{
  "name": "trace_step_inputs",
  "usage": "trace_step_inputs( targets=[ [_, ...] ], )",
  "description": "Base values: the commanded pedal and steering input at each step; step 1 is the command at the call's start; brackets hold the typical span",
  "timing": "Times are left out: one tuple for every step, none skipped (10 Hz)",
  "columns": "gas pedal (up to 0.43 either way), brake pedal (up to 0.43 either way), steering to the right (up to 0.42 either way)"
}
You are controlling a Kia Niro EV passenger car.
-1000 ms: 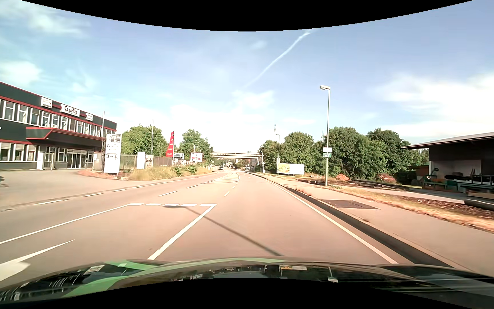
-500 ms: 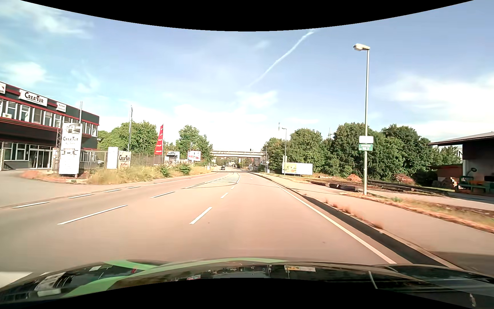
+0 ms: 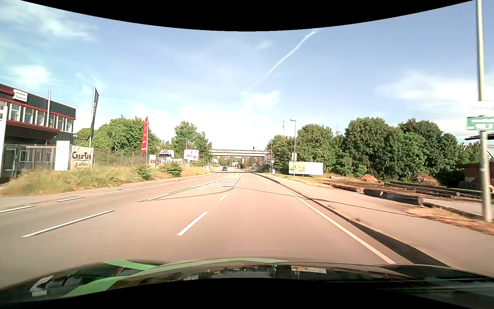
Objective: Follow the waypoints while adhering to traffic rules and regulations
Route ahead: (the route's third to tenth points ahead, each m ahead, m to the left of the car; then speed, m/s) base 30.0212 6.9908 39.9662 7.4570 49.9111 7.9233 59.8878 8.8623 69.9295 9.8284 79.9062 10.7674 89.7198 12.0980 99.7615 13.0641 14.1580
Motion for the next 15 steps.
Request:
trace_step_inputs(
  targets=[
    [0.157, 0.000, -0.010],
    [0.157, 0.000, -0.010],
    [0.157, 0.000, -0.010],
    [0.169, 0.000, -0.009],
    [0.169, 0.000, -0.009],
    [0.169, 0.000, -0.009],
    [0.169, 0.000, -0.009],
    [0.169, 0.000, -0.009],
    [0.169, 0.000, -0.008],
    [0.177, 0.000, -0.009],
    [0.177, 0.000, -0.008],
    [0.177, 0.000, -0.008],
    [0.189, 0.000, -0.009],
    [0.189, 0.000, -0.008],
    [0.189, 0.000, -0.008]
  ],
)
